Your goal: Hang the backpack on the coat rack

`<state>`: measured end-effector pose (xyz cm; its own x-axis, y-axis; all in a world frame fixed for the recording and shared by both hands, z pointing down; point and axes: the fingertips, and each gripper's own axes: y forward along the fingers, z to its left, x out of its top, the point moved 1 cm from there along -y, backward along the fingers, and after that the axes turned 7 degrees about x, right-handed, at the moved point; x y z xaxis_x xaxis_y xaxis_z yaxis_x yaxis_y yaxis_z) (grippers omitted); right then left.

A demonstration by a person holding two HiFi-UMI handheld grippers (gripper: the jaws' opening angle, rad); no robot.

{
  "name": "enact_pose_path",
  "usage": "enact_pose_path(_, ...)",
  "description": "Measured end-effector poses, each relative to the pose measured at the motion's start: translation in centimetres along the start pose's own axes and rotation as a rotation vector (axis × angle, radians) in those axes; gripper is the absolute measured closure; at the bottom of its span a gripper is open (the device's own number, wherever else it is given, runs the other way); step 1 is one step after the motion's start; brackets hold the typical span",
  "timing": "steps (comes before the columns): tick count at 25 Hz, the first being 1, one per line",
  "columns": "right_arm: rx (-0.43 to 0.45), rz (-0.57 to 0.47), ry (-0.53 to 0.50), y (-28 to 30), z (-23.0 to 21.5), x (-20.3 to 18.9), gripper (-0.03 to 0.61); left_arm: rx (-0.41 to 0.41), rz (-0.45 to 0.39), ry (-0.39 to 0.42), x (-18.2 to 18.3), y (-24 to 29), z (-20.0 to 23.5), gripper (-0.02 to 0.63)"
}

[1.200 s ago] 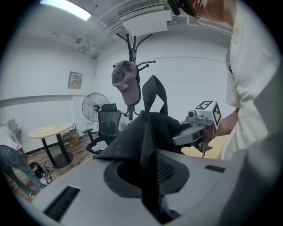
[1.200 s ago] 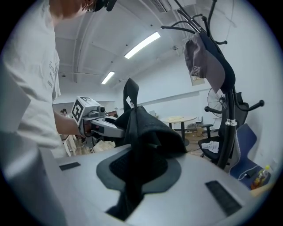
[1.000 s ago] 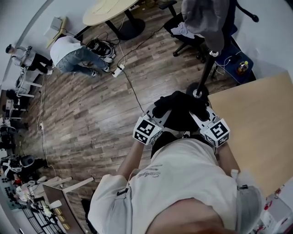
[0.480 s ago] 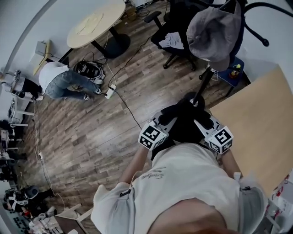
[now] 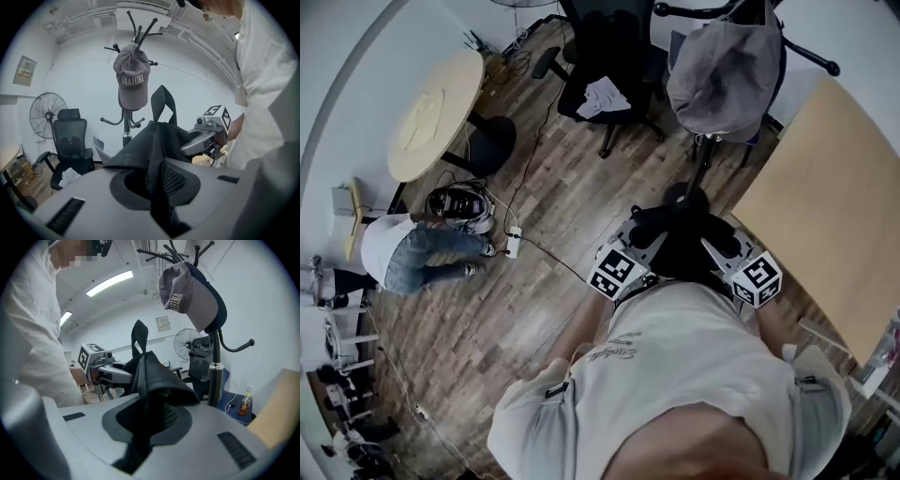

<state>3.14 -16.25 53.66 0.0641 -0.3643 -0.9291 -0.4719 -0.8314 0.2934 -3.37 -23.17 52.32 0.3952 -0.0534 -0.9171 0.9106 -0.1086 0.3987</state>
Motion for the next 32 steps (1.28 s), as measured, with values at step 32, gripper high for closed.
enact_pose_path(32, -0.321, -0.045, 0.19, 1.3, -8.5, -3.4, 0.549, -0.357, 0.191, 0.054, -1.0, 11.7, 4.5, 0.569)
